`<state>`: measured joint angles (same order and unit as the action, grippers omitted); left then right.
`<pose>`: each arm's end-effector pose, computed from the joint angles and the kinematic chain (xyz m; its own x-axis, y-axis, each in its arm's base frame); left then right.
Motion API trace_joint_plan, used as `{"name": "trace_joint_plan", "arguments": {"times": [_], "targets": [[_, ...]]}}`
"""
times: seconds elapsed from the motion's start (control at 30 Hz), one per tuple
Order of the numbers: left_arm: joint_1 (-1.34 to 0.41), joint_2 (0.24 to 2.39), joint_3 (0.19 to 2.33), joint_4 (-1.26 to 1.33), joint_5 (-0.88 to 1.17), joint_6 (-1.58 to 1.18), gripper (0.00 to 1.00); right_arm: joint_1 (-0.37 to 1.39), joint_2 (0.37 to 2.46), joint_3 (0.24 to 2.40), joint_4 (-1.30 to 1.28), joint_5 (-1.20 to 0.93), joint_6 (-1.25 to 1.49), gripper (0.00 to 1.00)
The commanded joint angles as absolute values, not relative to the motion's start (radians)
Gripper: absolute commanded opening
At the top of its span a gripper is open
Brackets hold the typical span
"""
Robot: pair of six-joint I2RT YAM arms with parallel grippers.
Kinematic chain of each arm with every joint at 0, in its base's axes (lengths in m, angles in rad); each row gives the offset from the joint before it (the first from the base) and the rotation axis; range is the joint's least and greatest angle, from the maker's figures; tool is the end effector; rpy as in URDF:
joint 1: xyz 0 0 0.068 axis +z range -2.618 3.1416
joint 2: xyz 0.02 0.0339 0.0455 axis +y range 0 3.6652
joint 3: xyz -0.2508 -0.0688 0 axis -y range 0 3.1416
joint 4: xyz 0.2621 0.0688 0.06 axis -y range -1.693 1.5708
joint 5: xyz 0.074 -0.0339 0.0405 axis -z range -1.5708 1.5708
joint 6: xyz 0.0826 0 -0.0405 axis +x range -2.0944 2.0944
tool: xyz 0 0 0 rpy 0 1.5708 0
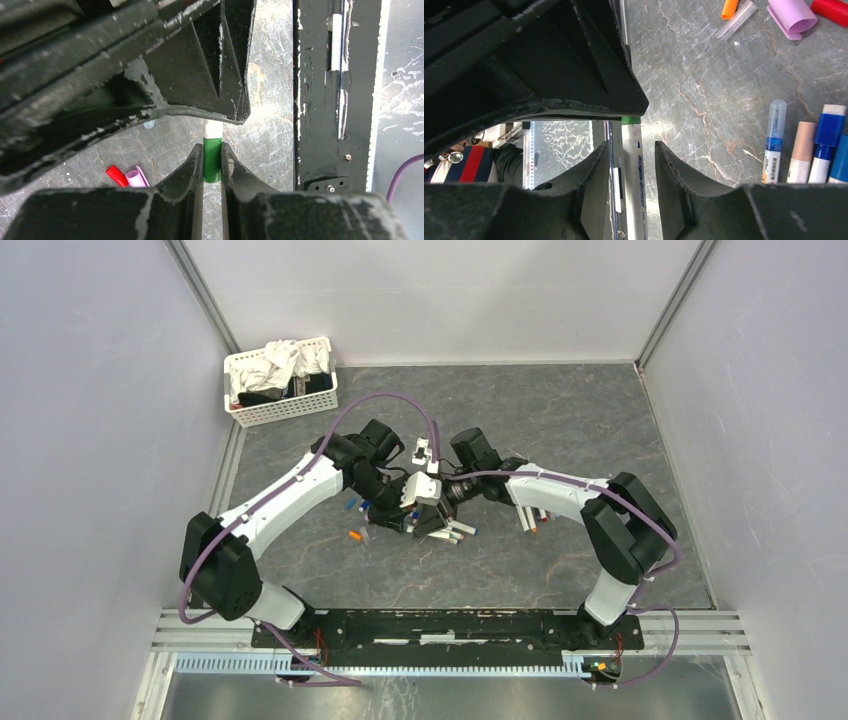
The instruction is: Open the pen caps
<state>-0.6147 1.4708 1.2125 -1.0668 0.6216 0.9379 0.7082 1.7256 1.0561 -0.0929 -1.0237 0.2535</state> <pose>0.2157 -0.2112 0.2172 0.0026 0.8005 -0.5993 0.9847 -0.1065 -0.1380 0.2473 0.3047 0.1649 -0.7103 -0.4366 -0.5521 -0.6501 0.1063 0.7524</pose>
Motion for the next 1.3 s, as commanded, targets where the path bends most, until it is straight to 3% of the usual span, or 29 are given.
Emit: {"name": "trace_joint_plan", "arguments": {"times": [0.0,0.07,0.17,0.23,0.3,0.47,0.6,0.87,1.27], "targets": [[-0.618,1.462,1.251,-1.049,0.64,0.952,0.02,0.715,1.735,1.049,-0.03,-1.058,0.278,0.4],[-0.618,1.456,1.253,-1.045,0.64,0.947,0.02,0.715,1.734,1.044,-0.028,-1.066,0.277,0.33],[-0.618,1.452,1.248,-1.045,0.642,0.948,0.04,0.715,1.725,1.041,-0.028,-1.06,0.273,0.12],[-0.618,1.451,1.235,-1.046,0.633,0.955,0.22,0.713,1.718,1.044,-0.021,-1.06,0.281,0.02],[-0.619,1.449,1.217,-1.047,0.616,0.968,0.38,0.713,1.714,1.05,-0.02,-1.062,0.287,0.0],[-0.623,1.438,1.183,-1.022,0.593,0.973,0.45,0.713,1.712,1.058,-0.011,-1.076,0.3,0.0],[-0.626,1.443,1.175,-1.014,0.587,0.974,0.38,0.713,1.71,1.057,-0.009,-1.077,0.303,0.0],[-0.627,1.445,1.177,-1.002,0.585,0.971,0.04,0.709,1.712,1.048,-0.019,-1.071,0.295,0.0],[-0.535,1.452,1.231,-1.065,0.474,1.073,0.02,0.625,1.589,0.959,-0.23,-0.961,0.124,0.0]]}}
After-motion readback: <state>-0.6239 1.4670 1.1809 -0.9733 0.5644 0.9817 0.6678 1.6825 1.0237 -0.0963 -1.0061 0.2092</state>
